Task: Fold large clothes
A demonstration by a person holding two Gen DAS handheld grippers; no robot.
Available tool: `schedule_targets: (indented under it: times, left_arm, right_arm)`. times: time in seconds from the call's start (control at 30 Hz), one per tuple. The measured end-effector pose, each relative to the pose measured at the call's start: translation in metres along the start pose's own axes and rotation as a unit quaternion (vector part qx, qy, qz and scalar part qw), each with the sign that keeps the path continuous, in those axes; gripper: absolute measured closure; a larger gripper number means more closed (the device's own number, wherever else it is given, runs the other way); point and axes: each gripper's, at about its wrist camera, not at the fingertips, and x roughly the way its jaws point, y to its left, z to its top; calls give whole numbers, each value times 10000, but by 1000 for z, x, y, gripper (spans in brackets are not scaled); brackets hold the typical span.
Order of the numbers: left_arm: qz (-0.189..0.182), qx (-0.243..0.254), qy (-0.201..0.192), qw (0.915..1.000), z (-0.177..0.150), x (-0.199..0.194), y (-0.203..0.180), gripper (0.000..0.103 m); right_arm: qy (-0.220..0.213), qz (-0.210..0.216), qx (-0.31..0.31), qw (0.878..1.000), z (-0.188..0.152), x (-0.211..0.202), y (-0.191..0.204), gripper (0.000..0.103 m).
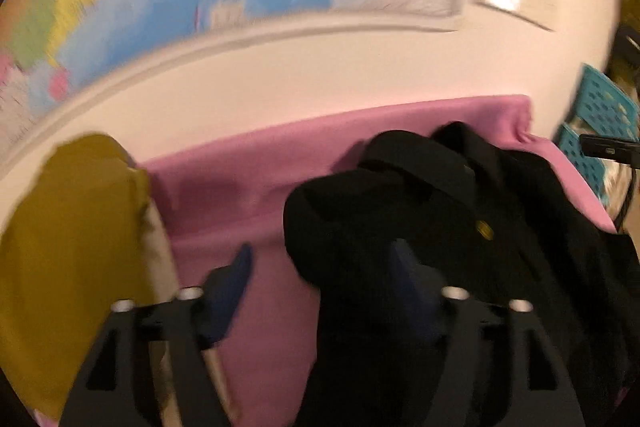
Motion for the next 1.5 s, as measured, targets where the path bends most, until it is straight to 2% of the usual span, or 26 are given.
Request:
schedule_targets:
  times: [0.1,0.23,0.4,0.47,0.5,0.53,0.57,0.6,0.63,0.67,0.7,0.77,0.87,0.9,0.97,1.03,1.07,1.13,1.17,1.2,1.27,1.3,1.37,1.43,1.47,1.5]
  left_arm:
    - [-294,325,-101,9990,-27,-38,-15,19]
    - [-555,562,158,9967,-62,-67,-42,19]
    - [-990,596,497,9921,-99,-85,-69,18]
    - [-1140,655,713,9888,-110,-87,-80,18]
    - [-1060,718,837,9882,-116,-84,-86,18]
    - [-1021,742,917,9878,-121,-83,-89,18]
    - [-987,740,1039,9869,-124,-80,-90,26]
    - [-972,707,1131,9863,-125,-77,-91,44]
    - [-1018,677,1167,9856,-125,-75,-91,56]
    - [-1018,631,1164,9859,-124,-75,-89,83]
    - [-874,580,1131,9880,-123,-81,-86,100]
    - [-778,261,911,9925,-113,-94,-67,100]
    - [-486,-297,529,9970,-94,-120,-25,100]
    - [-388,-410,416,9975,-90,-127,-13,100]
    - [122,-777,166,9968,-82,-146,27,100]
    - [491,-1040,80,9933,-78,-155,59,100]
    - [824,-1204,103,9892,-78,-156,81,99]
    - [1273,-1317,281,9827,-79,-148,110,90]
    - [1652,-1322,465,9762,-84,-137,120,76]
    - [2134,-1141,633,9682,-88,-125,123,69]
    - [3171,-583,992,9414,-98,-103,116,69]
    - [3210,-552,1028,9399,-102,-99,115,69]
    - [2503,-943,920,9592,-109,-103,110,69]
    - [2136,-1106,525,9692,-110,-121,103,66]
    - [2060,-1108,348,9716,-110,-128,101,57]
    - [1905,-1111,96,9753,-109,-142,95,54]
  right_arm:
    - [122,0,-678,9976,-60,-44,44,21]
    - [378,-105,-1148,9926,-128,-62,86,21]
    - [656,-352,-1222,9897,-190,-75,96,26]
    - [713,-372,-1109,9906,-202,-72,88,42]
    - [686,-470,-1052,9910,-204,-71,83,65]
    - [602,-425,-886,9933,-202,-74,75,80]
    - [448,-299,-718,9960,-199,-81,68,86]
    - [292,-261,-658,9971,-194,-88,67,97]
    - [70,-286,-636,9975,-185,-99,64,97]
    - [-82,-347,-637,9973,-179,-108,62,97]
    - [-328,-435,-587,9968,-167,-122,58,97]
    - [-844,-552,-397,9941,-143,-150,44,97]
    - [-1285,-718,-22,9891,-115,-175,17,97]
    - [-1344,-634,134,9888,-108,-178,5,97]
    - [-1372,-900,335,9859,-99,-175,-16,97]
    - [-1270,-886,565,9863,-98,-165,-35,97]
    - [-1125,-945,709,9866,-99,-152,-48,97]
    - [-863,-1007,841,9876,-104,-128,-61,97]
    - [-749,-996,971,9874,-108,-116,-68,97]
    - [-659,-994,1104,9867,-112,-106,-76,96]
    - [-497,-986,1185,9868,-122,-93,-84,88]
    - [-388,-882,1337,9863,-128,-85,-89,83]
    - [-243,-637,1486,9865,-139,-78,-93,72]
    - [-307,-600,1603,9848,-153,-85,-97,48]
    - [-423,-360,1708,9837,-161,-93,-100,41]
    - [-505,-191,1779,9826,-168,-98,-101,36]
